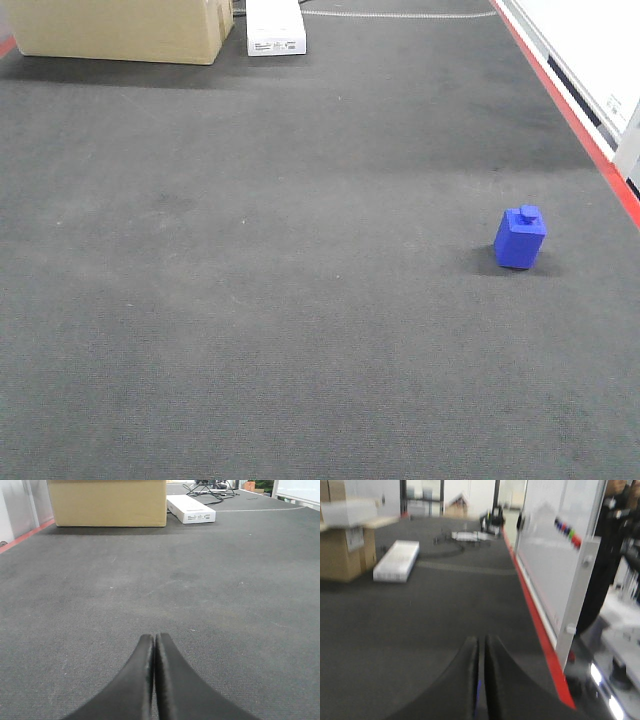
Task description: Pour parts from conveyor to right shelf
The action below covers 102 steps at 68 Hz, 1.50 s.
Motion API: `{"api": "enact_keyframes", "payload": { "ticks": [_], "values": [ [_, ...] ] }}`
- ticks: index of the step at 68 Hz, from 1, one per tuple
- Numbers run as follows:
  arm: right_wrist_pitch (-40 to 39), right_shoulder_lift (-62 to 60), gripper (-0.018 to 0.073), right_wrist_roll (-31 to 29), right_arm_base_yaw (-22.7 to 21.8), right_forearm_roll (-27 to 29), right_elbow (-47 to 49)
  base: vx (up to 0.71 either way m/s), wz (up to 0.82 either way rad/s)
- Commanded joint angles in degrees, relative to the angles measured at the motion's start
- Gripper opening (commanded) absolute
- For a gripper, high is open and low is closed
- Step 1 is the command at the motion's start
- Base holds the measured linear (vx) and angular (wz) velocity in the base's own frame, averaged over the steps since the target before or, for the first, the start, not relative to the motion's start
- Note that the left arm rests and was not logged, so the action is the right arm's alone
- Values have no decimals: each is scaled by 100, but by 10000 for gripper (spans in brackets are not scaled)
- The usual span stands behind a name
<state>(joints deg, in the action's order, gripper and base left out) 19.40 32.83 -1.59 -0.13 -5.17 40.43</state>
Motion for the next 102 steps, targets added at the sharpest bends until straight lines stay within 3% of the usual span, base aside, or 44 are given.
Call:
{"api": "enact_keyframes", "payload": {
  "ticks": [1,17,26,35,47,77,102],
  "values": [
    [-179,409,132,-59,6,63,195,0,0],
    [-32,1001,555,-322,6,70,188,0,0],
    [-242,1264,670,-502,6,81,188,0,0],
    [-287,1529,675,-264,6,150,217,0,0],
    [530,2125,661,49,6,100,753,0,0],
    [3331,4830,646,369,1,92,3873,0,0],
    [4302,6722,637,327,1,43,5761,0,0]
  ]
}}
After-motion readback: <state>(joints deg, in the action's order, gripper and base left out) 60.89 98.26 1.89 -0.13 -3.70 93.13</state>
